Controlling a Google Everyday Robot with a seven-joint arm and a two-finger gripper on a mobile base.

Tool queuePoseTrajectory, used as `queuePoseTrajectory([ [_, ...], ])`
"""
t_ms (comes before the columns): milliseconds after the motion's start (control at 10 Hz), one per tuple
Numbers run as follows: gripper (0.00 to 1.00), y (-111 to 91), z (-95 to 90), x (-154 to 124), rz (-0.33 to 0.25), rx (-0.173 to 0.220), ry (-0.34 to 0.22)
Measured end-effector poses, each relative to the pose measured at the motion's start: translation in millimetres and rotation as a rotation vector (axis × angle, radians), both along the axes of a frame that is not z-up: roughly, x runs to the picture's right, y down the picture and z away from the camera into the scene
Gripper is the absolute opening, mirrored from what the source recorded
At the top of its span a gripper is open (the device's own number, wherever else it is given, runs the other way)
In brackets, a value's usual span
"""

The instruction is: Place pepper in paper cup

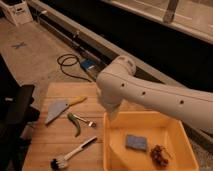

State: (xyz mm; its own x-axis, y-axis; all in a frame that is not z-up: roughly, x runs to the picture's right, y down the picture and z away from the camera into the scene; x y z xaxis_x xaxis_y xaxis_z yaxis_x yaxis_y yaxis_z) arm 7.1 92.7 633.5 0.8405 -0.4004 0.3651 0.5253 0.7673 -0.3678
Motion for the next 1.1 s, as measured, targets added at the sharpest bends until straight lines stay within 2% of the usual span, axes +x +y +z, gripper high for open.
queuePoseTrajectory([
  [200, 0.65, -3, 6.5, -6, -0.049, -0.008, -0.026],
  [500, 0.65, -8, 33.8, -45, -0.227, -0.029, -0.139],
  [600, 0.65, -8, 43.4, -65, -0.301, -0.036, -0.193],
  [700, 0.65, -6, 51.3, -78, -0.345, -0.046, -0.231],
  [900, 0.65, 1, 71.6, -102, -0.409, -0.076, -0.301],
  [1100, 0.65, 14, 89.7, -129, -0.438, -0.103, -0.359],
])
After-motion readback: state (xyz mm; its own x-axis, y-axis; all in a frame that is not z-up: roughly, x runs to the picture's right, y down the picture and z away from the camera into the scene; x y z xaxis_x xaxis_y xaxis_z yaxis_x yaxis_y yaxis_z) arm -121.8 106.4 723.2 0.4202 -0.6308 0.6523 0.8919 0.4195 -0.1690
